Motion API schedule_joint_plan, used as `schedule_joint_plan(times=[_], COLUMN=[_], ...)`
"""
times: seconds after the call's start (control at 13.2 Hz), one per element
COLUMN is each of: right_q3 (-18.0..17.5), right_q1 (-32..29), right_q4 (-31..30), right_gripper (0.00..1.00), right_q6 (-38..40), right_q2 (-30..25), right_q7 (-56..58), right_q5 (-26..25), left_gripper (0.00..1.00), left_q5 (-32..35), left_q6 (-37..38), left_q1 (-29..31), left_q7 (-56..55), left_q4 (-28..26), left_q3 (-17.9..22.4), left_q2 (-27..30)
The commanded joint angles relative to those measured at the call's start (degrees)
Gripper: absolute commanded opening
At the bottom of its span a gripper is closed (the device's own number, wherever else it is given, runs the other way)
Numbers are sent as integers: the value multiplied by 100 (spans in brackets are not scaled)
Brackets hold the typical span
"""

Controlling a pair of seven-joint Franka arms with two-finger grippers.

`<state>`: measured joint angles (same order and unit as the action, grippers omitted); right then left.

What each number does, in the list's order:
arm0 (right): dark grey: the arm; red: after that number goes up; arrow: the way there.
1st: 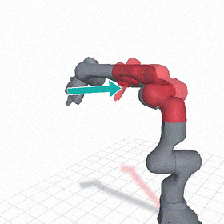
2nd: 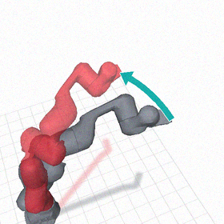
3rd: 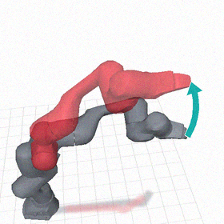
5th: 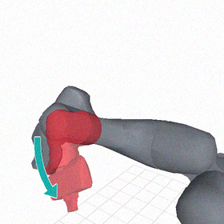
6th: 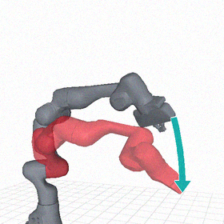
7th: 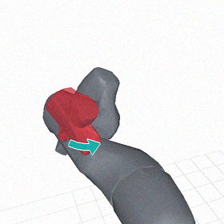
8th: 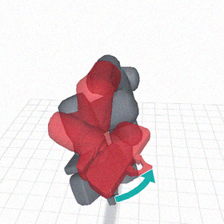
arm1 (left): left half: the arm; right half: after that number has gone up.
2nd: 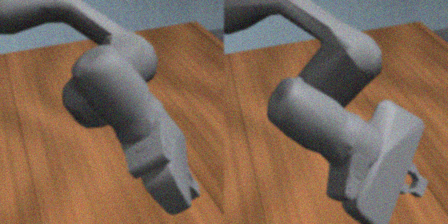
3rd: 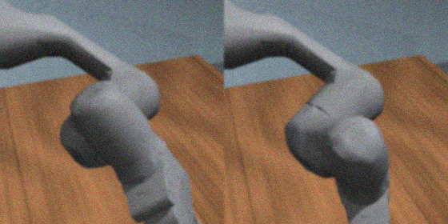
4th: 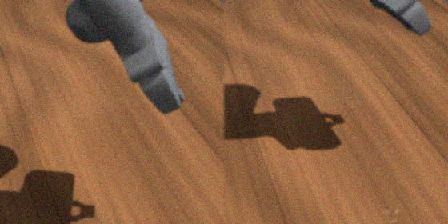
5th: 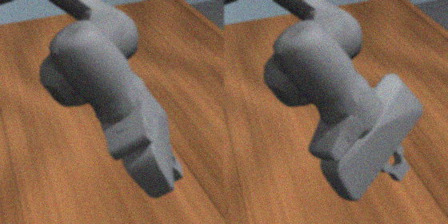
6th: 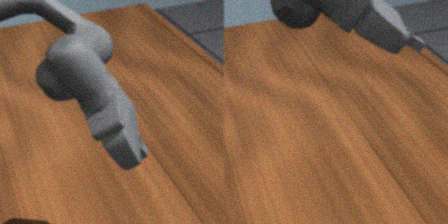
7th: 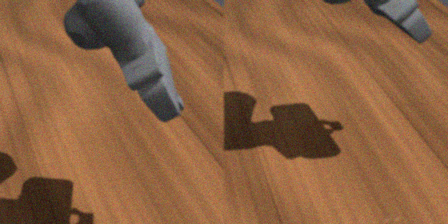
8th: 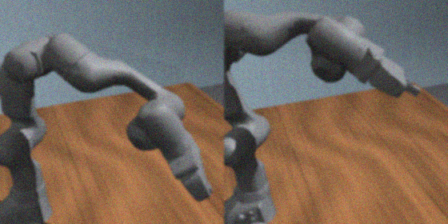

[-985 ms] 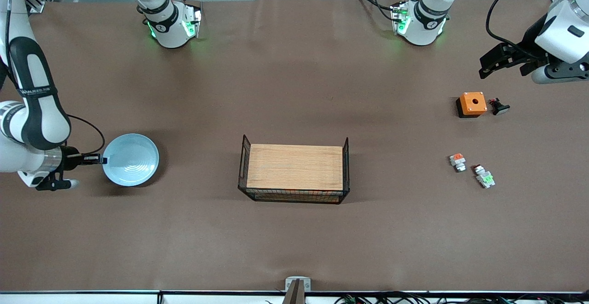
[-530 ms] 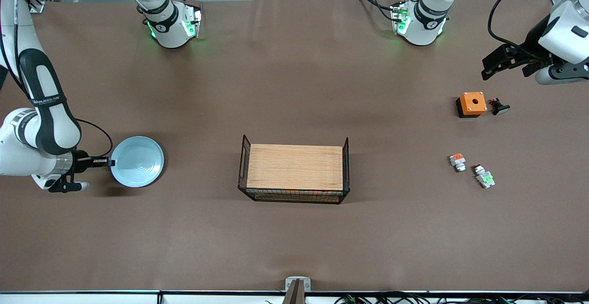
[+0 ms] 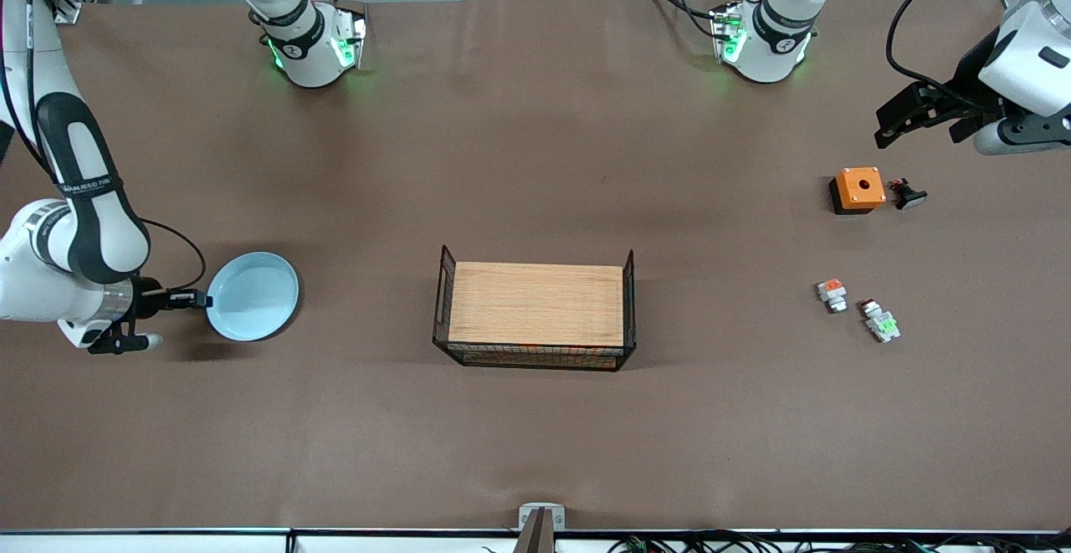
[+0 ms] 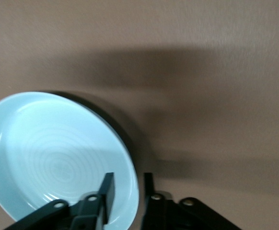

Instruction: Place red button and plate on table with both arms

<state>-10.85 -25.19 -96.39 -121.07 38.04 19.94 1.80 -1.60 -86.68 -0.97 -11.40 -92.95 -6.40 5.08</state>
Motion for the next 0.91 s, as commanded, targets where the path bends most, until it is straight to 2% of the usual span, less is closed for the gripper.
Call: schedule_joint_plan(times=[0.0, 0.45, 0.83], right_q3=[-57, -57, -75], right_q1=[101, 584, 1138], right_q4=[42, 33, 33], right_gripper=[98, 98, 98], right_q6=[92, 856, 1716], right_q2=[-331, -1333, -2378], right_q7=[-8, -1316, -2485], right_q5=[-31, -188, -435], left_gripper=[100, 100, 100], left_q5=[-16, -16, -16], left_q6=[-68, -51, -33], left_q1=[88, 141, 141], left_q7=[59, 50, 33], left_q4=[-30, 22, 22], left_q3=[-28, -28, -28], left_q2=[37, 54, 37])
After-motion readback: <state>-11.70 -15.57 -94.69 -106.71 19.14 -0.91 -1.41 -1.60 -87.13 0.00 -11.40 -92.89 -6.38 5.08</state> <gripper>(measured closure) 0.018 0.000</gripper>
